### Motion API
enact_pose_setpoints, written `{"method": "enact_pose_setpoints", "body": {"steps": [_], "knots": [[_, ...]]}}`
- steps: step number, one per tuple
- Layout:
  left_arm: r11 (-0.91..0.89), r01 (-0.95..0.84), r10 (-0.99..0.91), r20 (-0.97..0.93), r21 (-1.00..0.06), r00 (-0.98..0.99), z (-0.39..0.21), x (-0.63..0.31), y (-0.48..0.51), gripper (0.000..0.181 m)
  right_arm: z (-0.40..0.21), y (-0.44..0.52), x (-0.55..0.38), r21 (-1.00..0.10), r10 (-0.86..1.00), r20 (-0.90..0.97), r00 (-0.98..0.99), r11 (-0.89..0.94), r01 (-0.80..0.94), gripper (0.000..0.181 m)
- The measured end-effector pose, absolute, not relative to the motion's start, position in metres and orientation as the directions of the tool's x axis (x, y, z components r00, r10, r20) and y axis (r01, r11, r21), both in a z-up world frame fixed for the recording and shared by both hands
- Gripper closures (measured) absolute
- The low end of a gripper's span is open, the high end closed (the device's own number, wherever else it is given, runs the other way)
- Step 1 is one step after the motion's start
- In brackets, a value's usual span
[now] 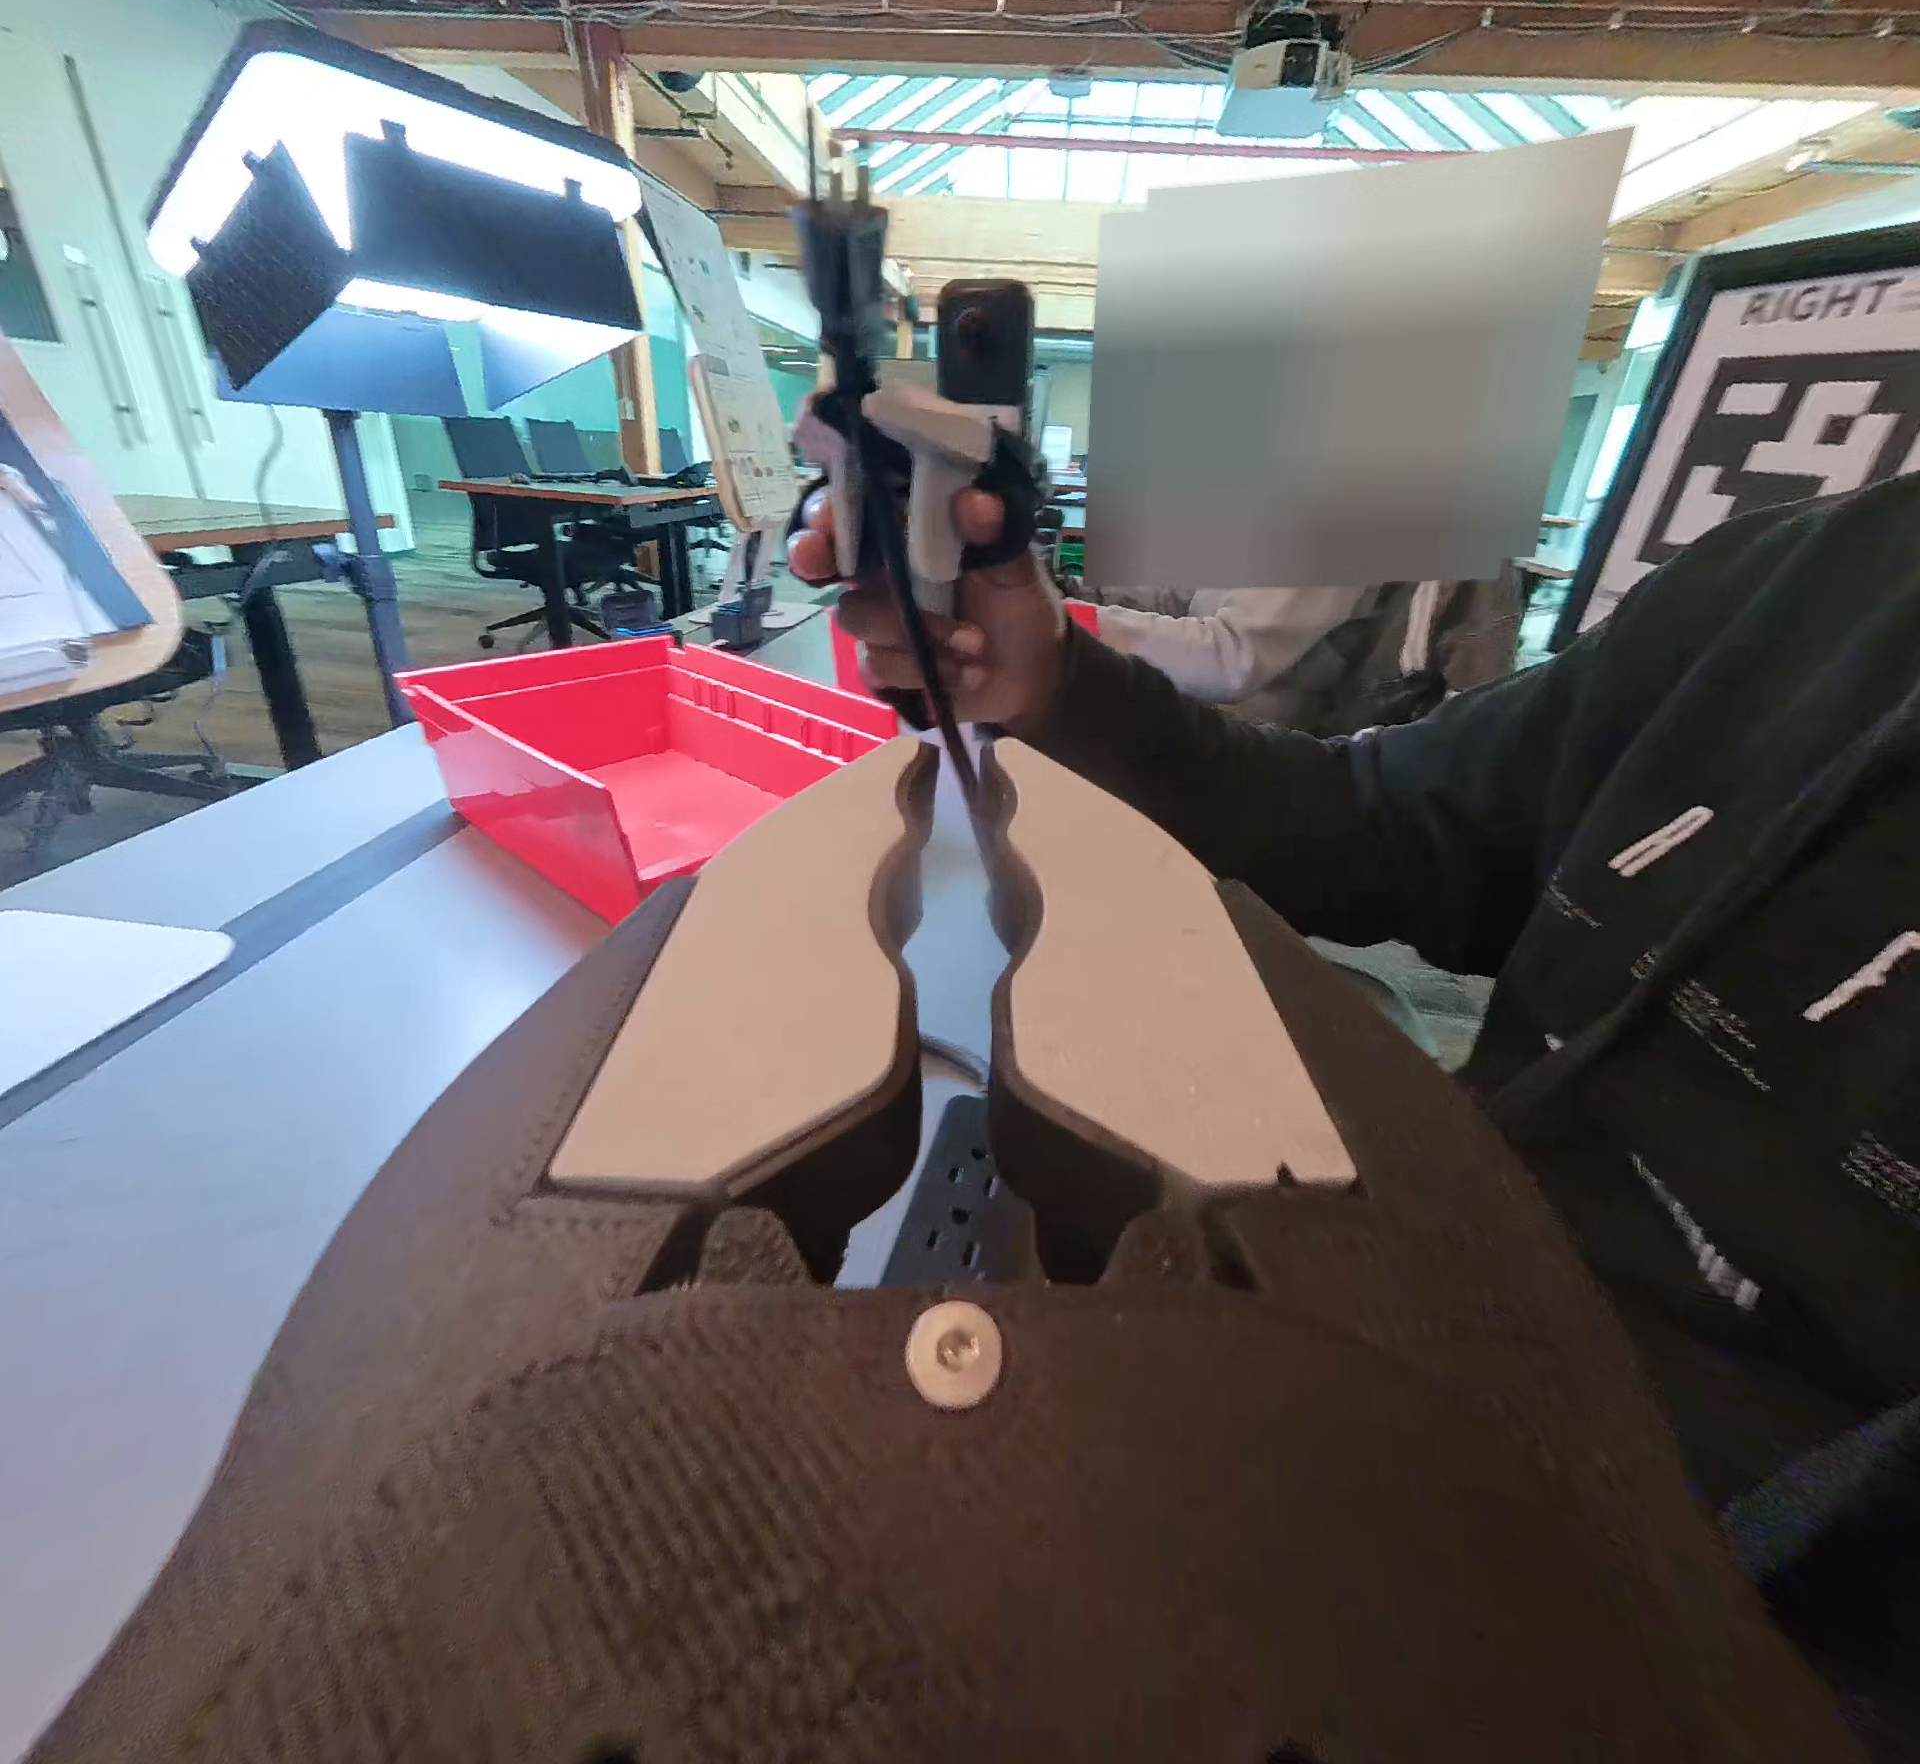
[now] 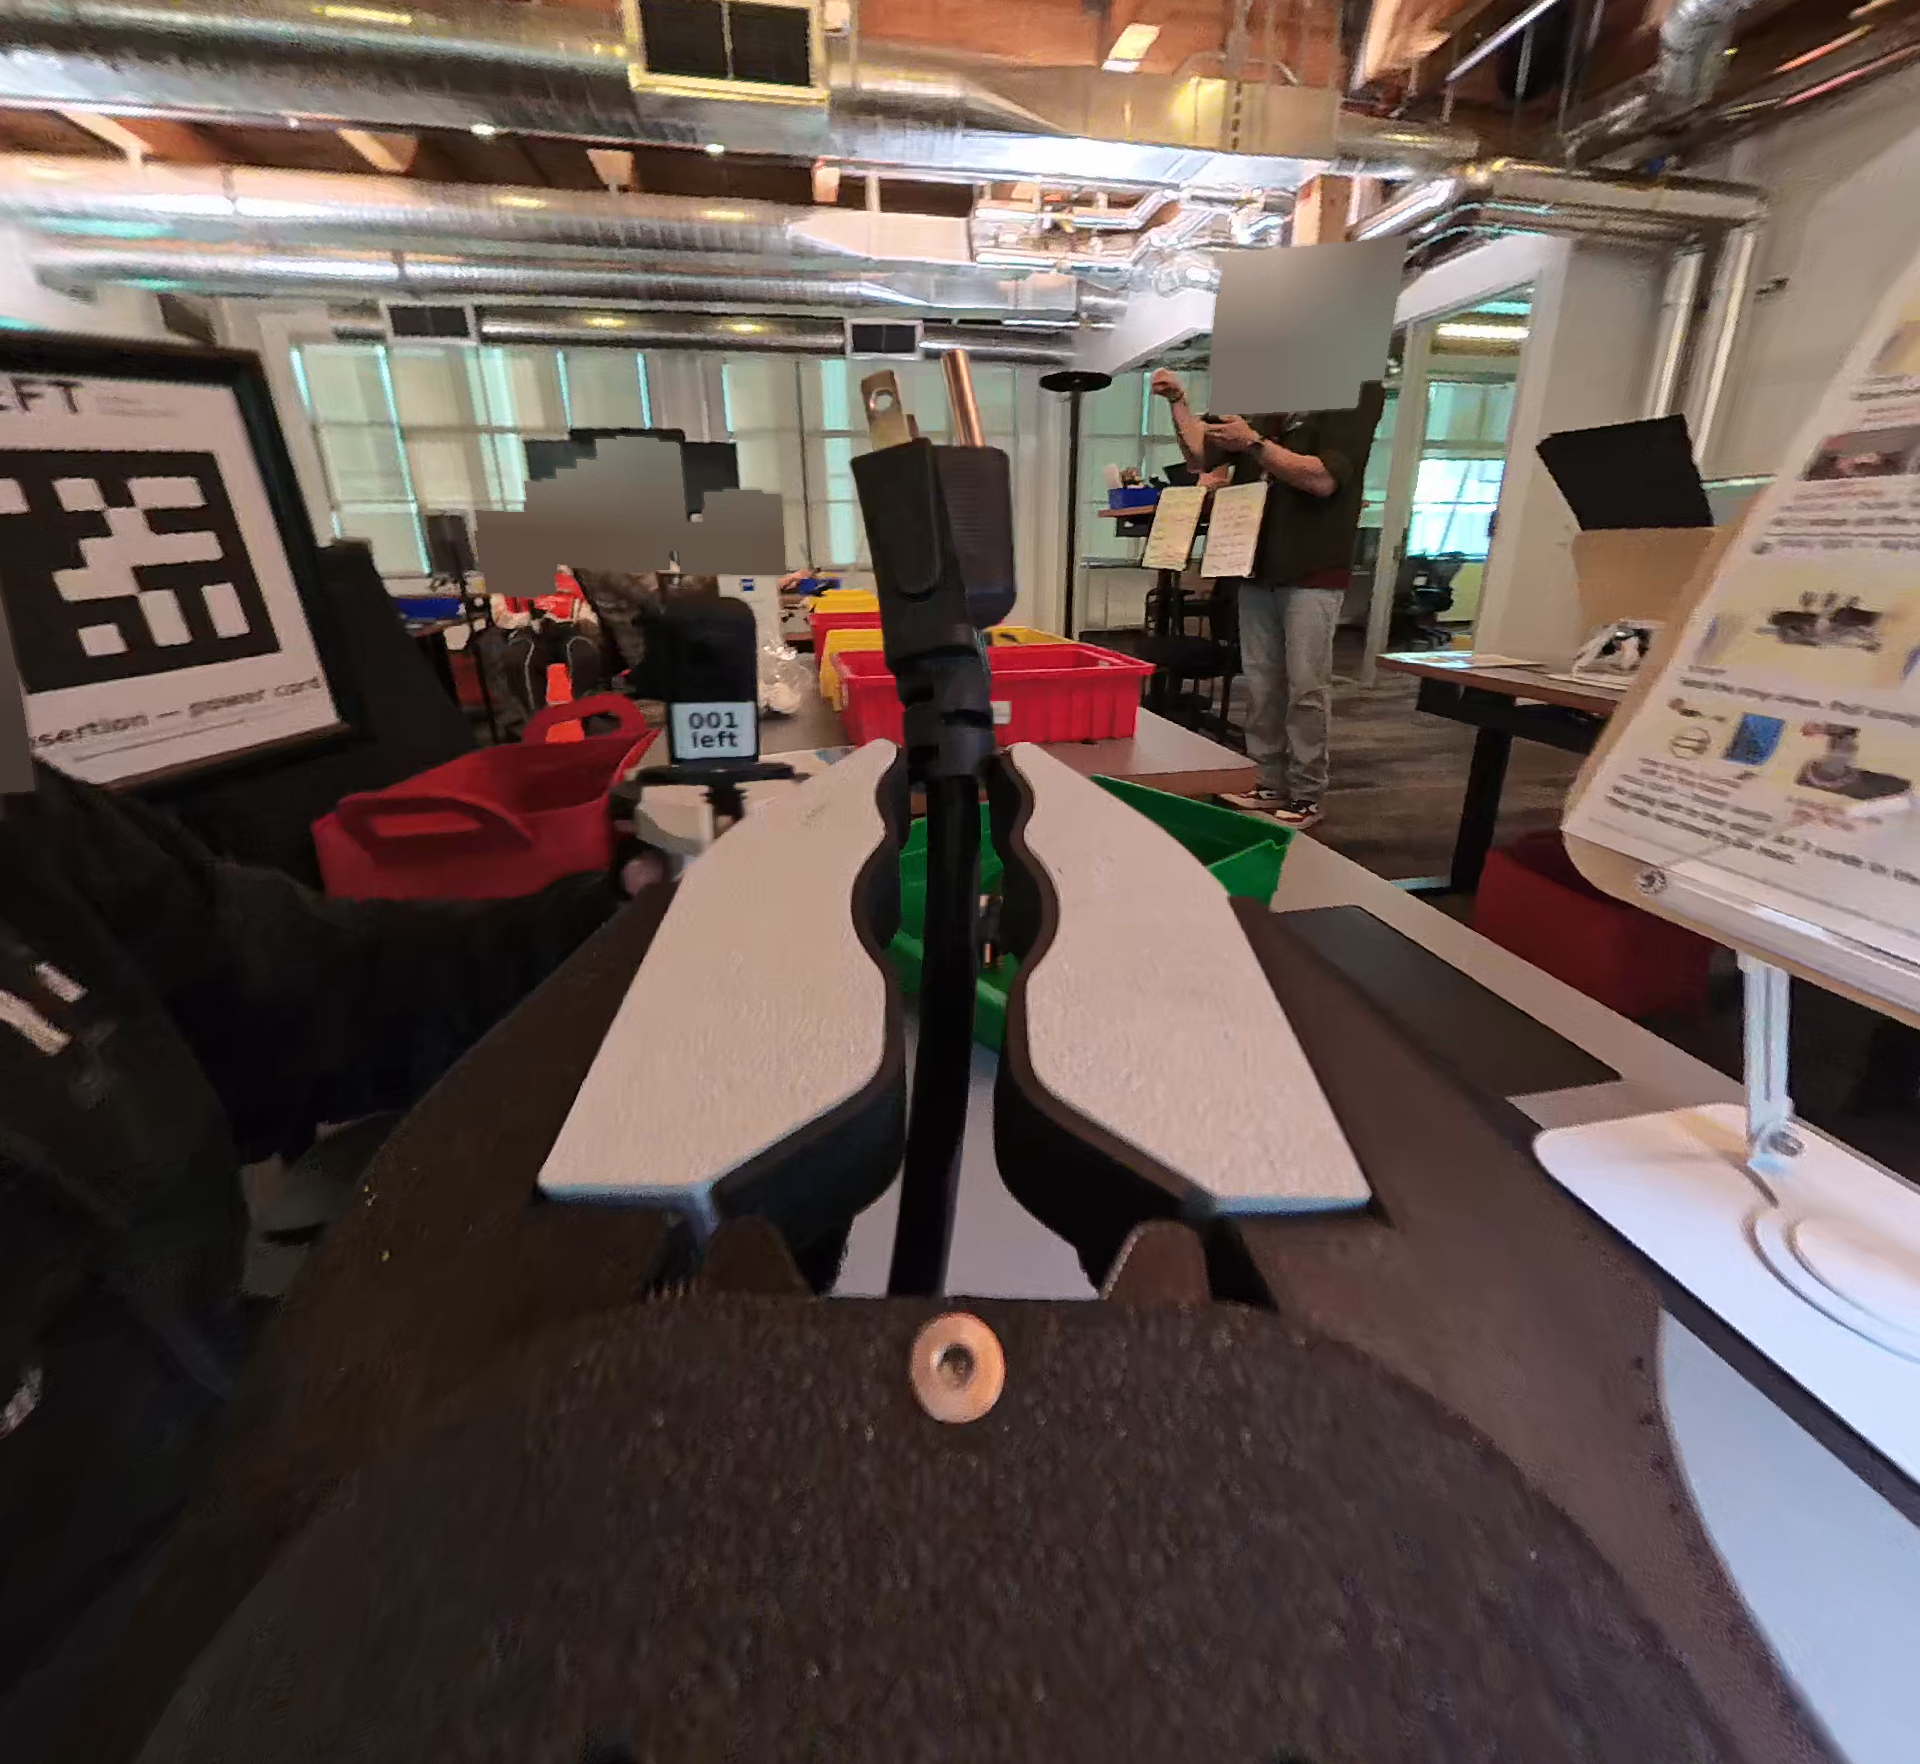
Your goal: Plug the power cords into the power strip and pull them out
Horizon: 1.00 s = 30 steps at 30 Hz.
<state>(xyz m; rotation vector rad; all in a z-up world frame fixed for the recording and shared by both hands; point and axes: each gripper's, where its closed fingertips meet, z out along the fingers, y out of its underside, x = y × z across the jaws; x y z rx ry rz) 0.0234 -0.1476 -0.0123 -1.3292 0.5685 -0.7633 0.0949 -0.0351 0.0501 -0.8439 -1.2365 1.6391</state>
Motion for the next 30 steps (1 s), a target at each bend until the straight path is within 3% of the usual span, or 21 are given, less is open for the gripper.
{"method": "enact_pose_setpoints", "body": {"steps": [7, 12, 19, 25, 28, 30], "knots": [[0.094, 0.042, -0.732, -0.040, -0.995, 0.680, -0.016, 0.027, -0.141, 0.162, 0.054, -0.081, 0.105, -0.983, 0.799, 0.004, -0.601, -0.106, -0.147, 0.167], [0.096, -0.039, -0.782, -0.099, -0.995, 0.615, -0.024, 0.052, -0.146, 0.148, 0.023, -0.126, 0.104, -0.976, 0.532, -0.181, -0.828, -0.200, 0.084, 0.167], [0.170, -0.191, -0.815, -0.246, -0.967, 0.524, -0.031, 0.077, -0.157, 0.131, -0.042, -0.171, 0.086, -0.934, 0.247, -0.350, -0.903, -0.165, 0.317, 0.167], [0.199, -0.337, -0.851, -0.333, -0.920, 0.407, -0.057, 0.091, -0.171, 0.131, -0.072, -0.186, 0.075, -0.895, 0.165, -0.445, -0.880, -0.129, 0.428, 0.166], [0.228, -0.357, -0.841, -0.368, -0.906, 0.398, -0.062, 0.093, -0.171, 0.148, -0.080, -0.186, 0.069, -0.883, 0.172, -0.469, -0.866, -0.121, 0.454, 0.166], [0.227, -0.380, -0.828, -0.383, -0.896, 0.408, -0.065, 0.090, -0.168, 0.148, -0.082, -0.185, 0.068, -0.877, 0.178, -0.479, -0.860, -0.135, 0.461, 0.166]]}}
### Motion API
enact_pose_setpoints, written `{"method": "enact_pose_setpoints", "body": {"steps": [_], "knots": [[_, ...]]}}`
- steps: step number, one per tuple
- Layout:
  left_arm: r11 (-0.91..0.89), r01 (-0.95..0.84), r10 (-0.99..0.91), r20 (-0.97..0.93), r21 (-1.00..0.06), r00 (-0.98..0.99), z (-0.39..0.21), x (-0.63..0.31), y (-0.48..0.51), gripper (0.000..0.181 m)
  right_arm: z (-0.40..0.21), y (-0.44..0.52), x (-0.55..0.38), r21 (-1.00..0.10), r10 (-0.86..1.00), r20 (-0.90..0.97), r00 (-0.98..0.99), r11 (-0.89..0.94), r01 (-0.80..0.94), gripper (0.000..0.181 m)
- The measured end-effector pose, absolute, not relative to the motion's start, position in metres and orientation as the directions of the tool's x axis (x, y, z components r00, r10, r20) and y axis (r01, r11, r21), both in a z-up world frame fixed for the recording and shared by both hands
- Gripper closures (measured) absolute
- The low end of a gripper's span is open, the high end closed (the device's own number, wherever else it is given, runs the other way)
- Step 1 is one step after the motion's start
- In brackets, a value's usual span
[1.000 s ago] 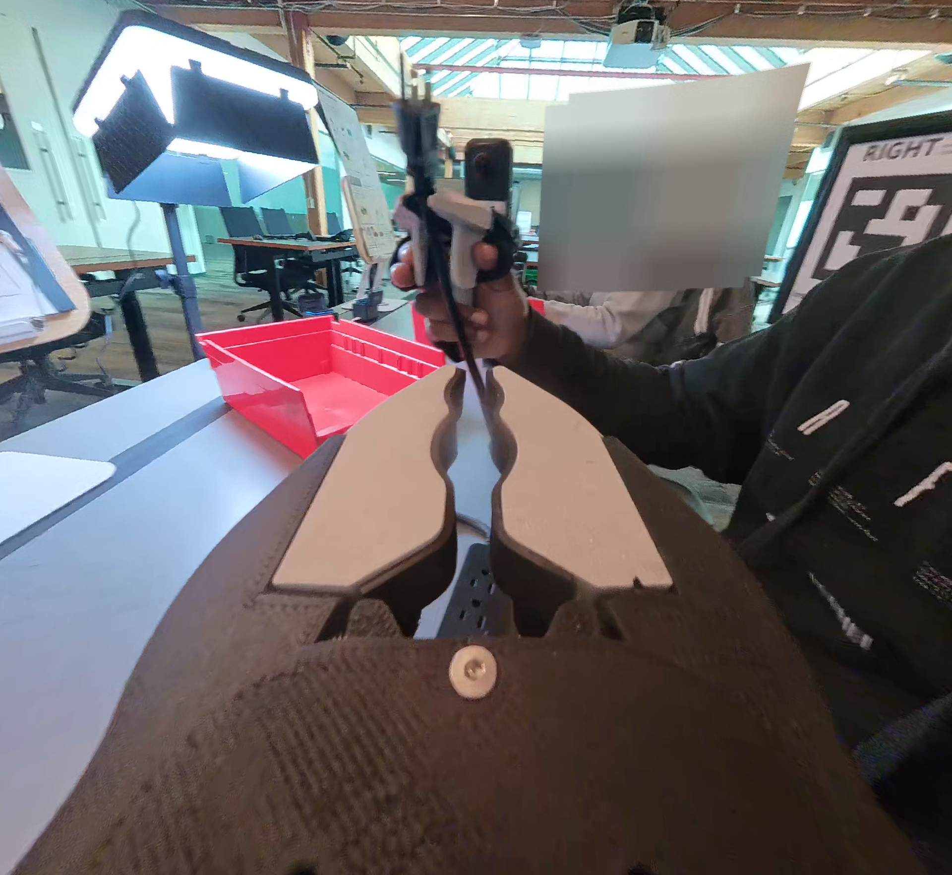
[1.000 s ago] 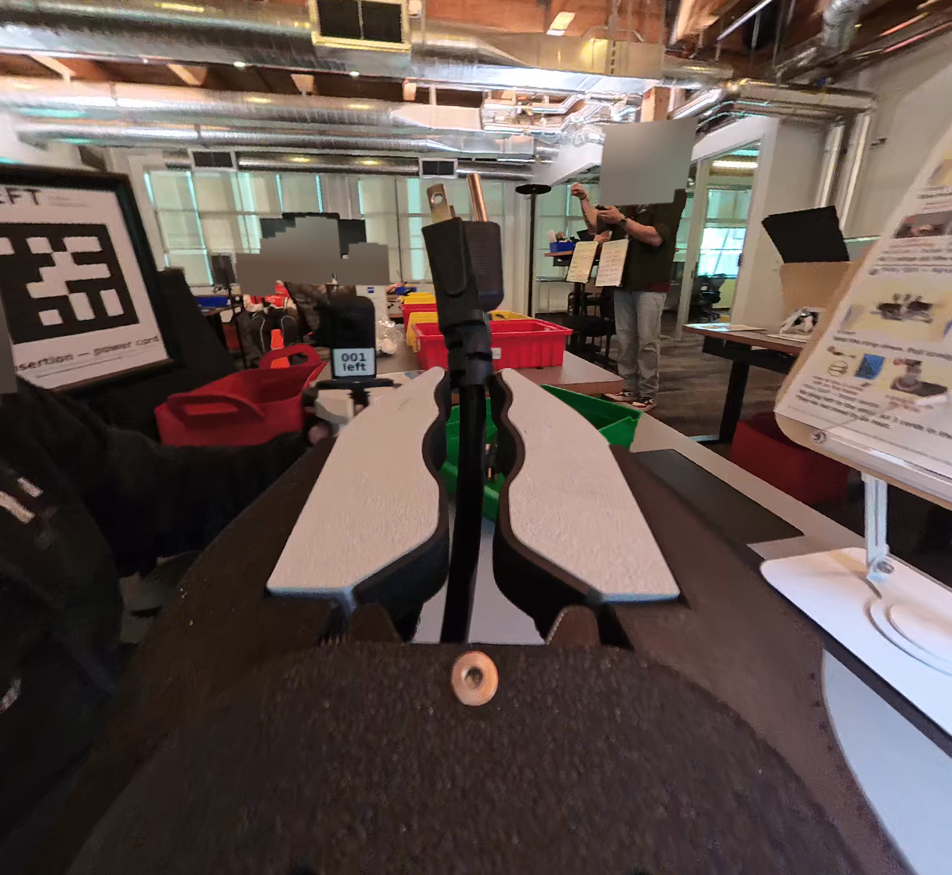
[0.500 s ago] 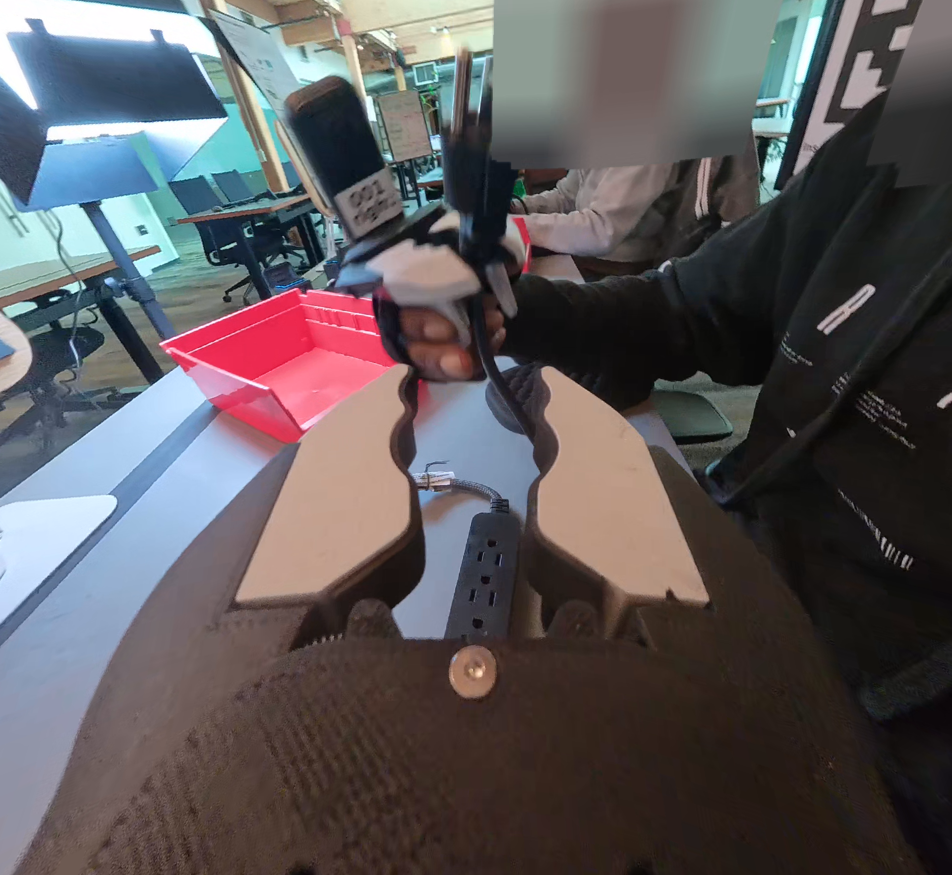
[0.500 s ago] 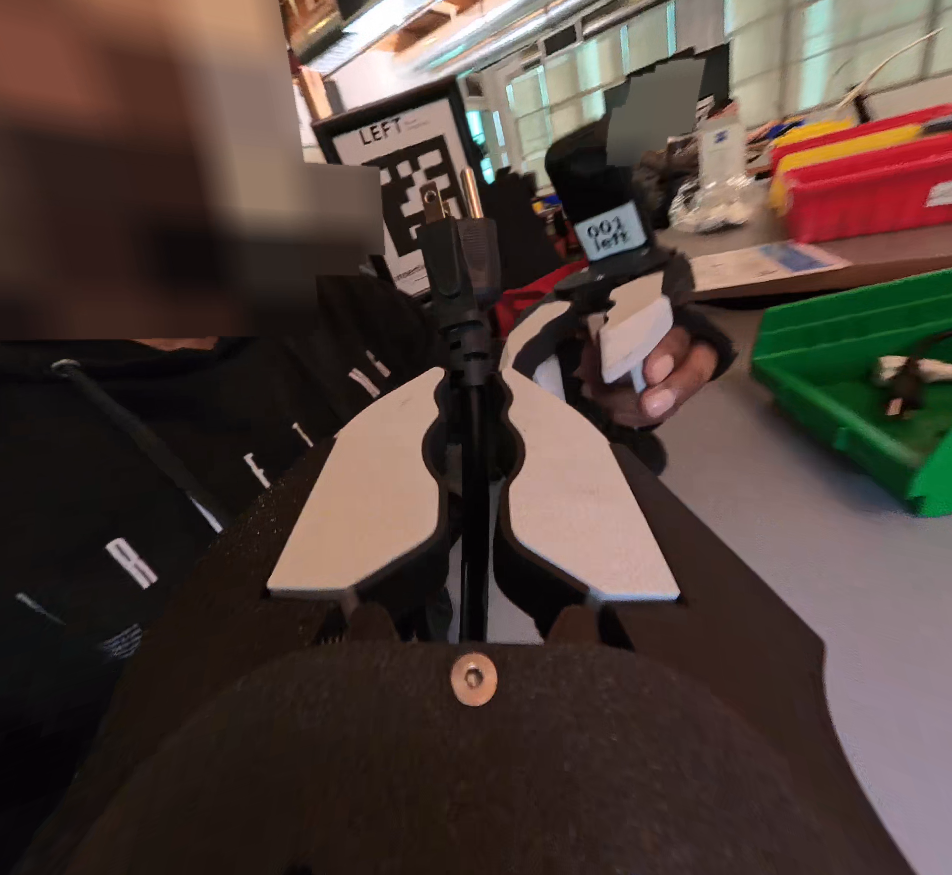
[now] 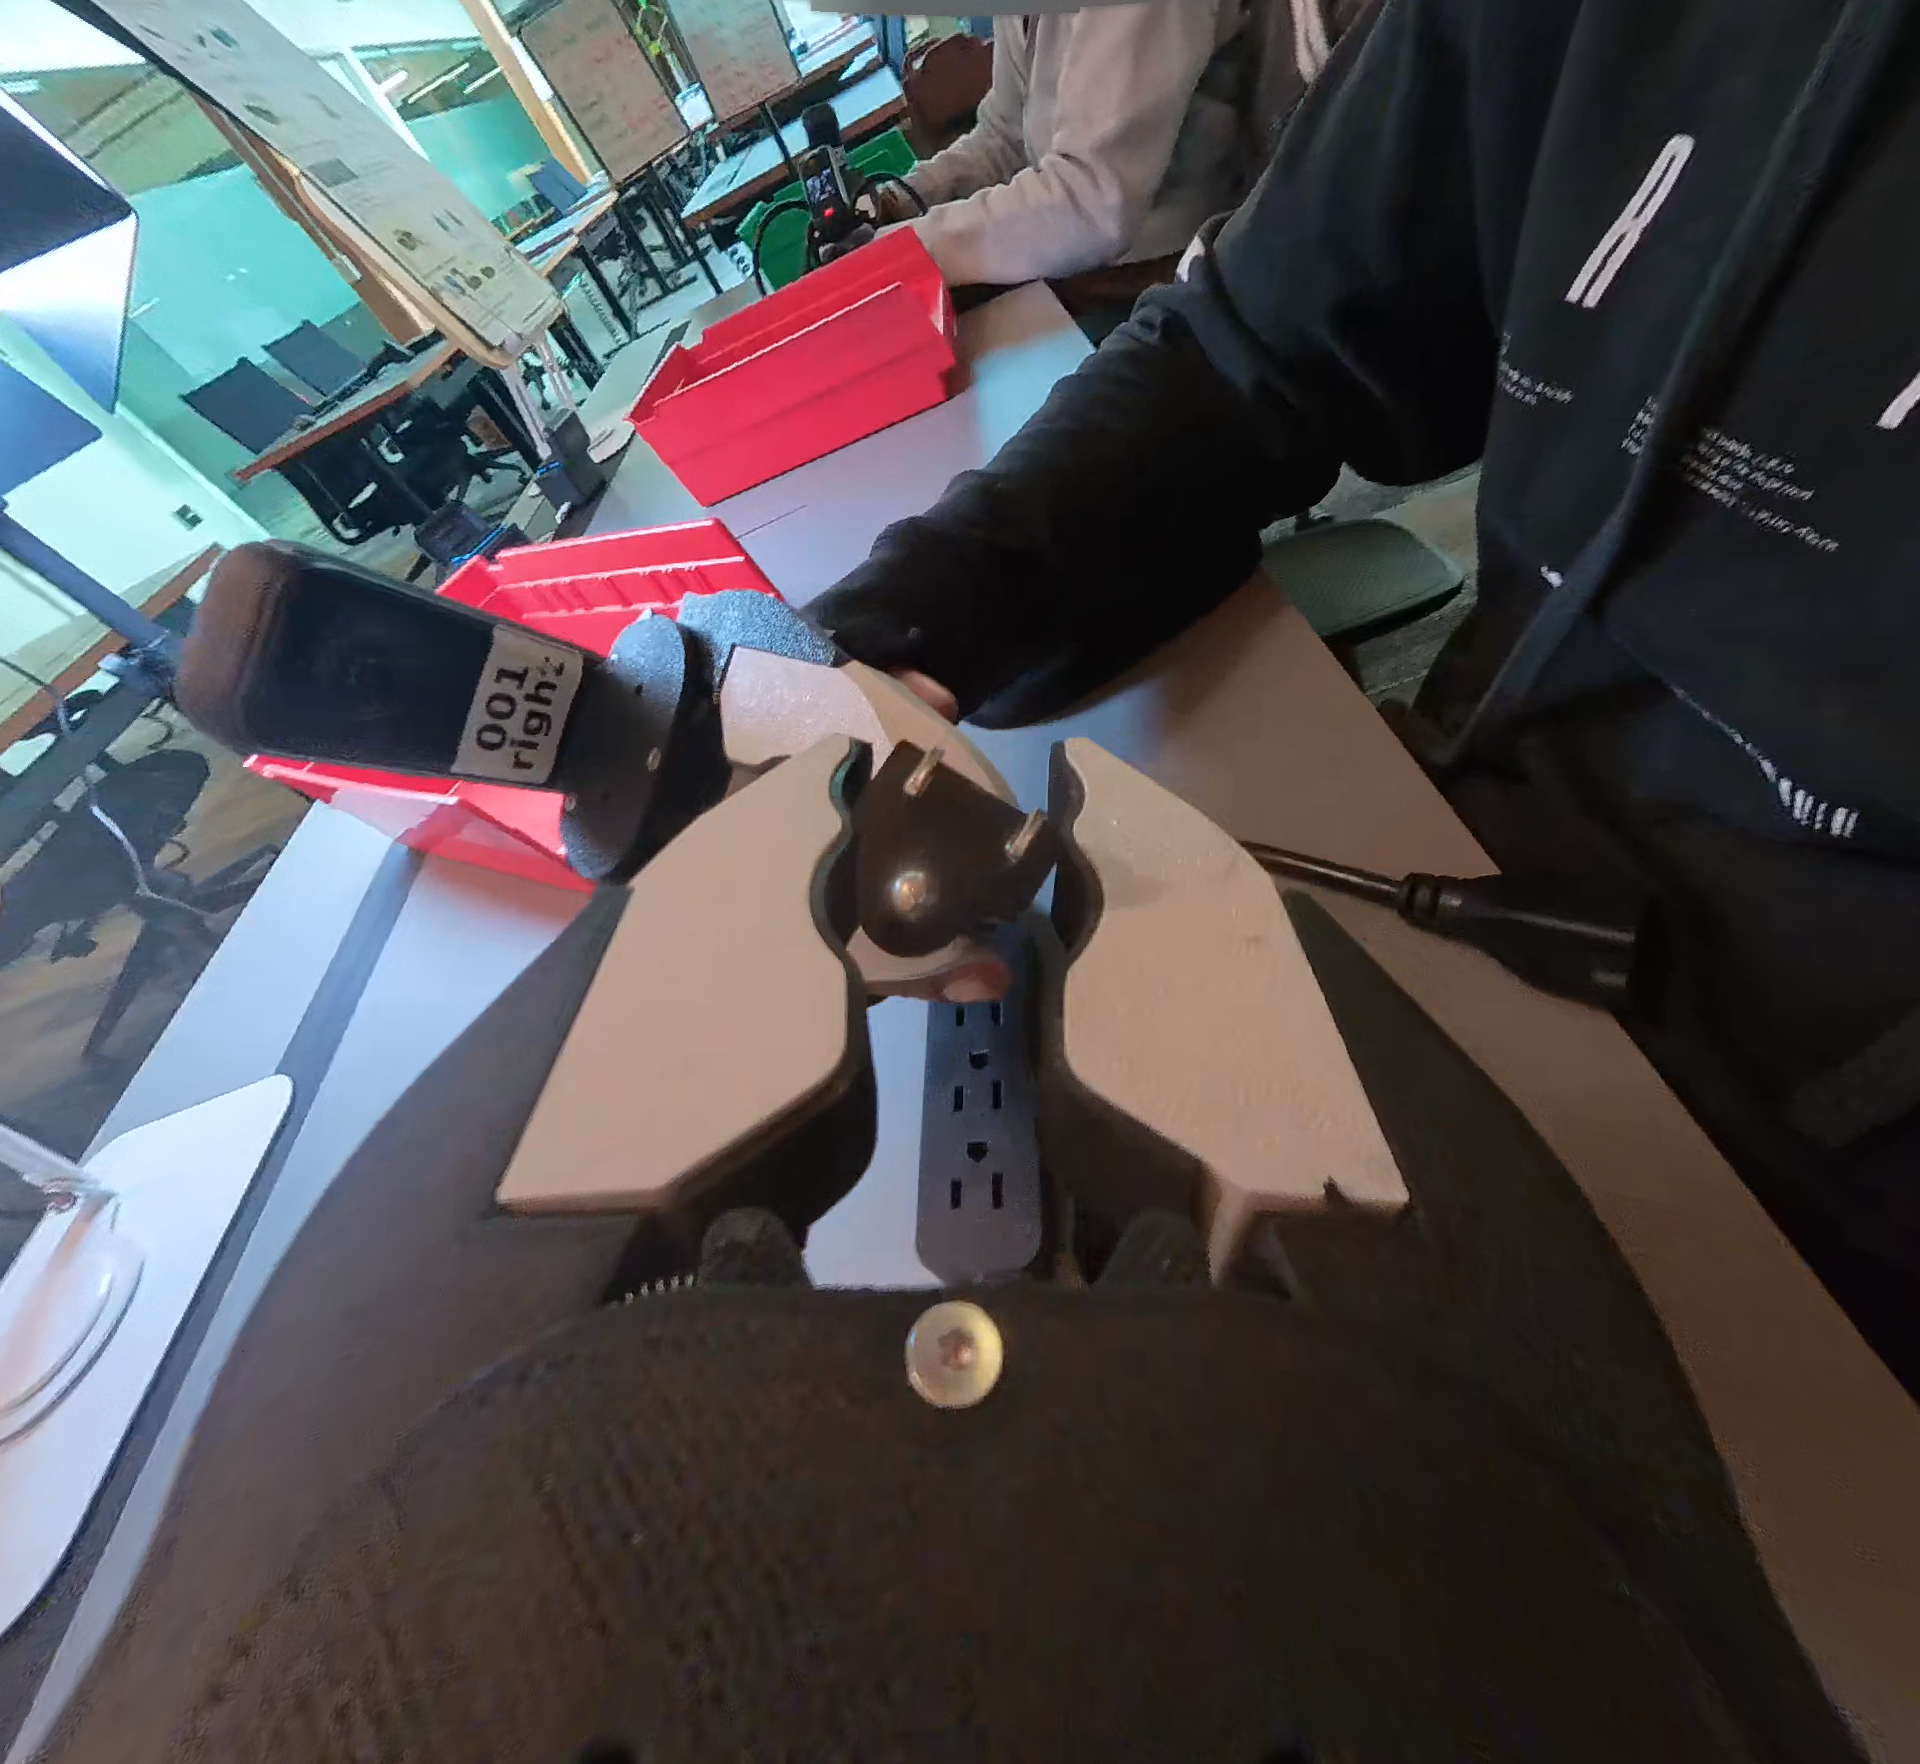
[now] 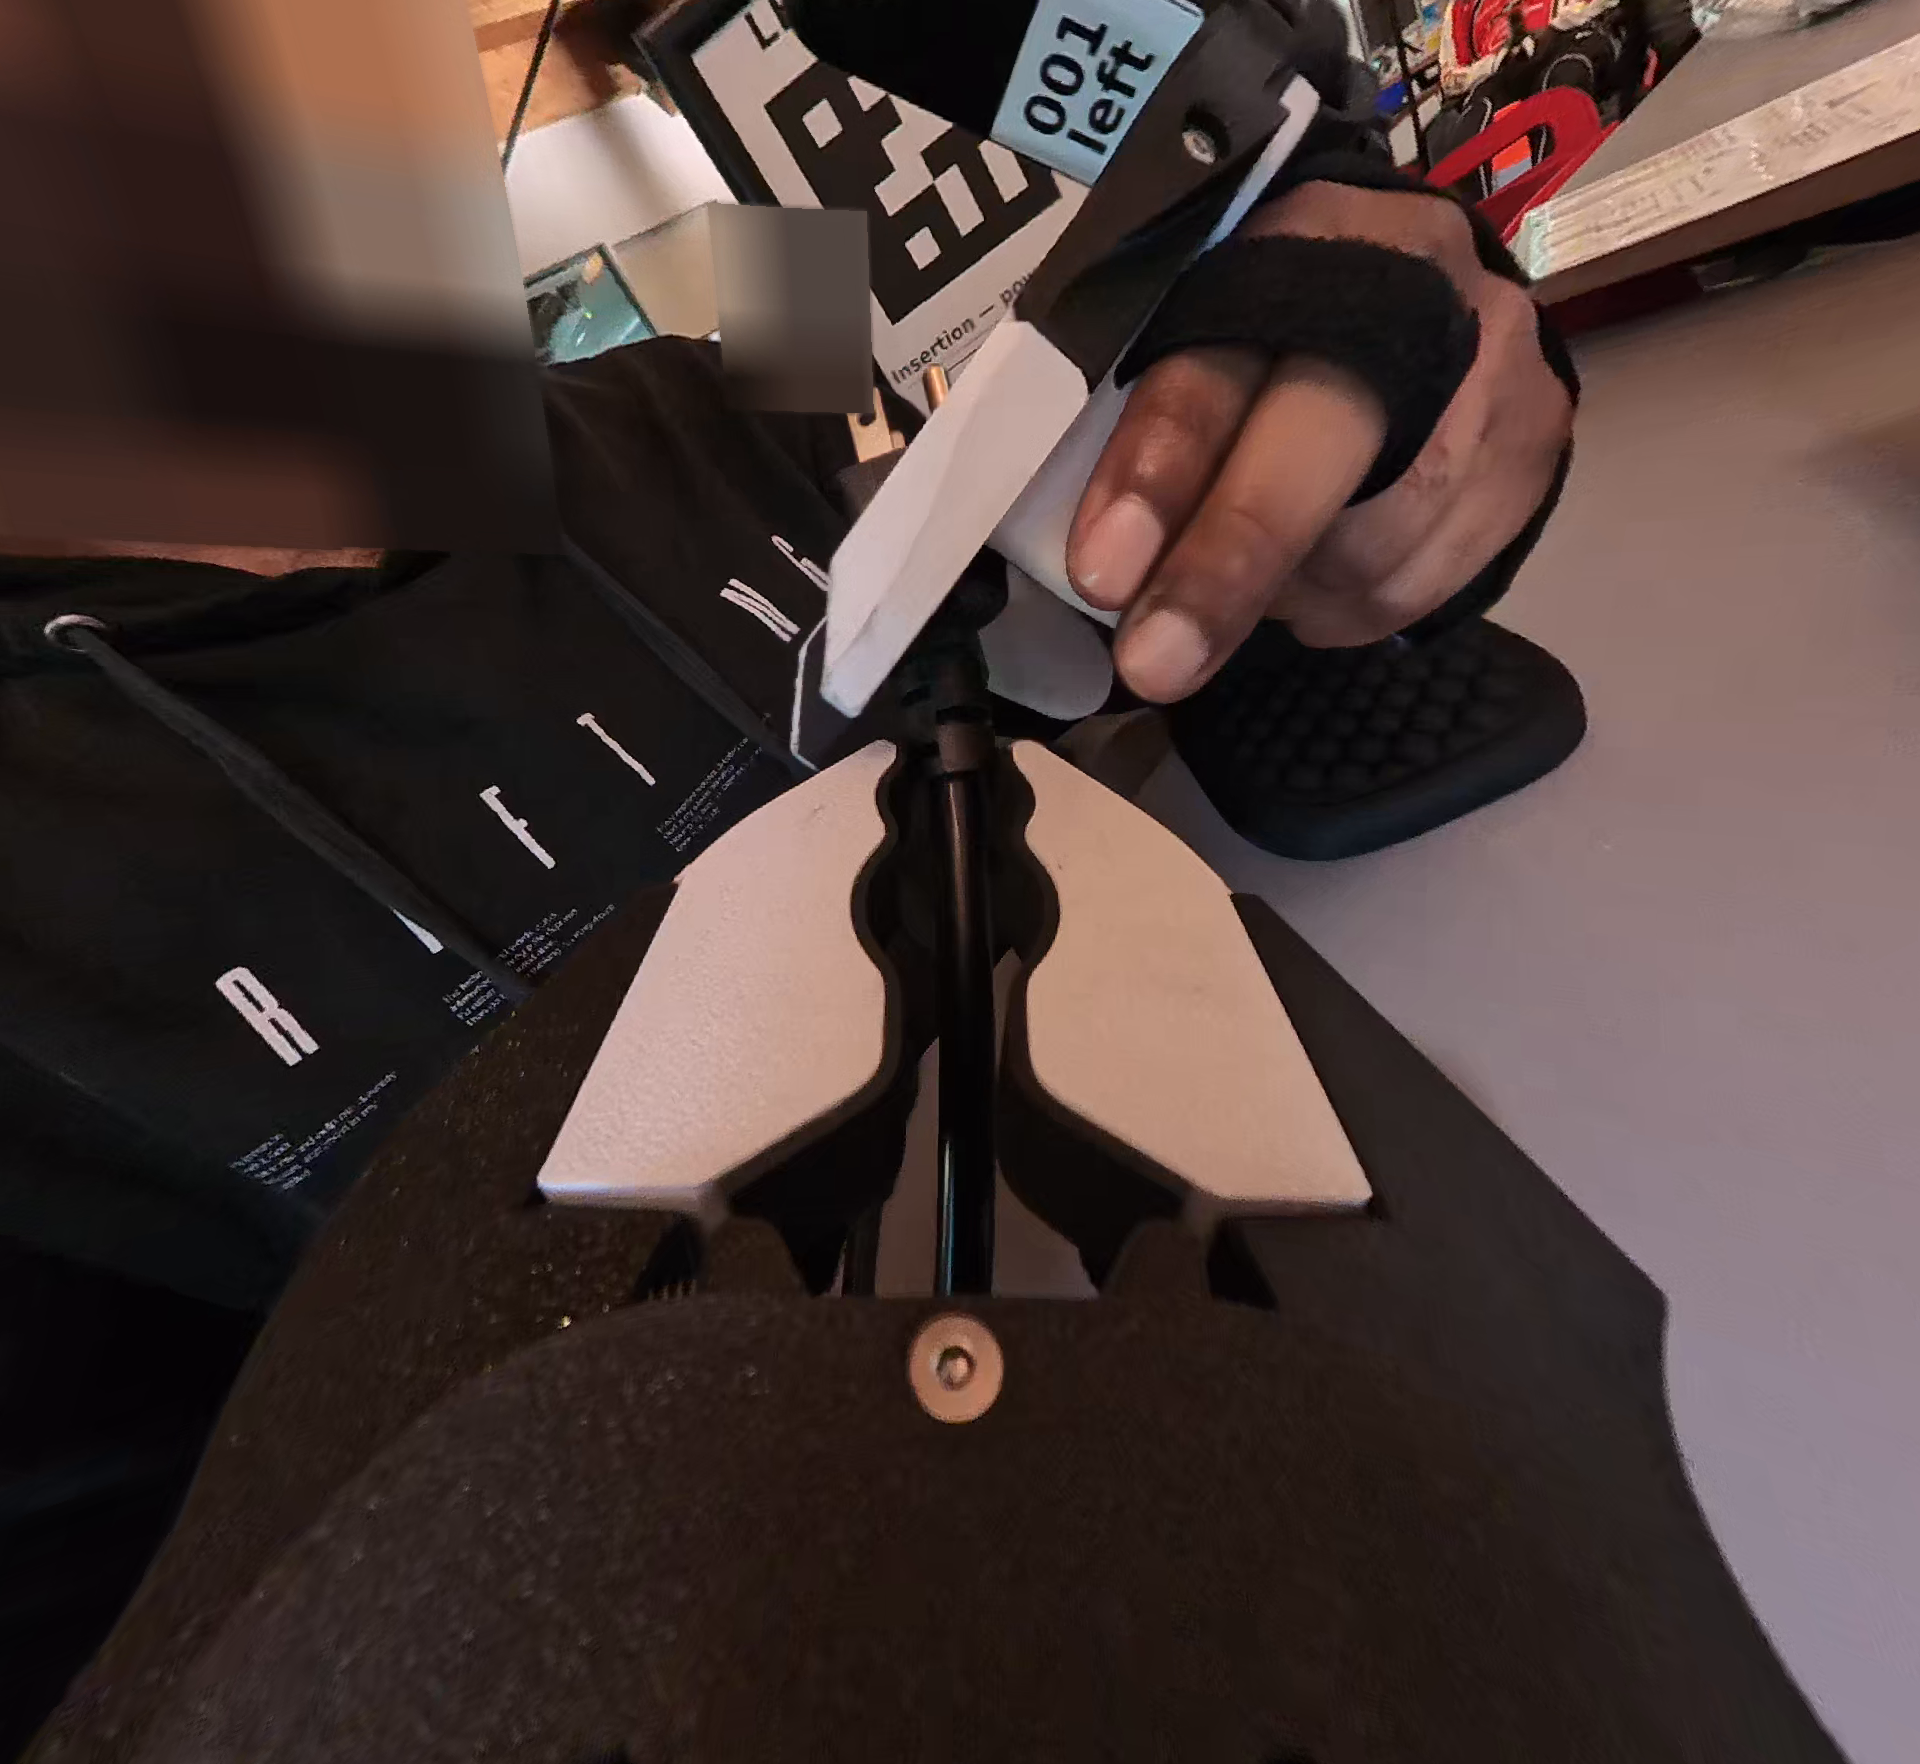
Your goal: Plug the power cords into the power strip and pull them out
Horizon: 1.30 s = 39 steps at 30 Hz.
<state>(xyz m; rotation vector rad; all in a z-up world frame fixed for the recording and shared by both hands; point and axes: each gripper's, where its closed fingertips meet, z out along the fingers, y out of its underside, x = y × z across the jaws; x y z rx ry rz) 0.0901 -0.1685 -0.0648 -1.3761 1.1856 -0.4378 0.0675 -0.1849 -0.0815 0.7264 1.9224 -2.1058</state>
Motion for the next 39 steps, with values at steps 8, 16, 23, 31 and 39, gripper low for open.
{"method": "enact_pose_setpoints", "body": {"steps": [8, 16, 23, 31, 39], "knots": [[0.202, -0.376, -0.722, -0.397, -0.904, 0.567, -0.055, 0.066, -0.147, 0.150, -0.084, -0.158, 0.037, -0.906, 0.483, -0.416, -0.770, -0.154, 0.393, 0.153], [0.150, -0.335, -0.608, -0.354, -0.930, 0.711, -0.033, 0.051, -0.134, 0.150, -0.117, -0.104, 0.039, -0.905, 0.855, -0.109, -0.507, 0.125, 0.406, 0.132], [0.117, -0.232, -0.587, -0.255, -0.966, 0.768, -0.011, 0.062, -0.132, 0.150, -0.145, -0.121, 0.034, -0.856, 0.892, 0.014, -0.453, 0.244, 0.455, 0.175], [0.101, -0.054, -0.694, -0.109, -0.993, 0.712, 0.012, 0.069, -0.145, 0.150, -0.134, -0.161, 0.050, -0.847, 0.696, -0.105, -0.710, 0.312, 0.431, 0.178], [0.193, -0.078, -0.787, -0.202, -0.978, 0.583, 0.018, 0.075, -0.166, 0.148, -0.127, -0.186, 0.045, -0.852, 0.461, -0.283, -0.841, 0.282, 0.441, 0.177]]}}
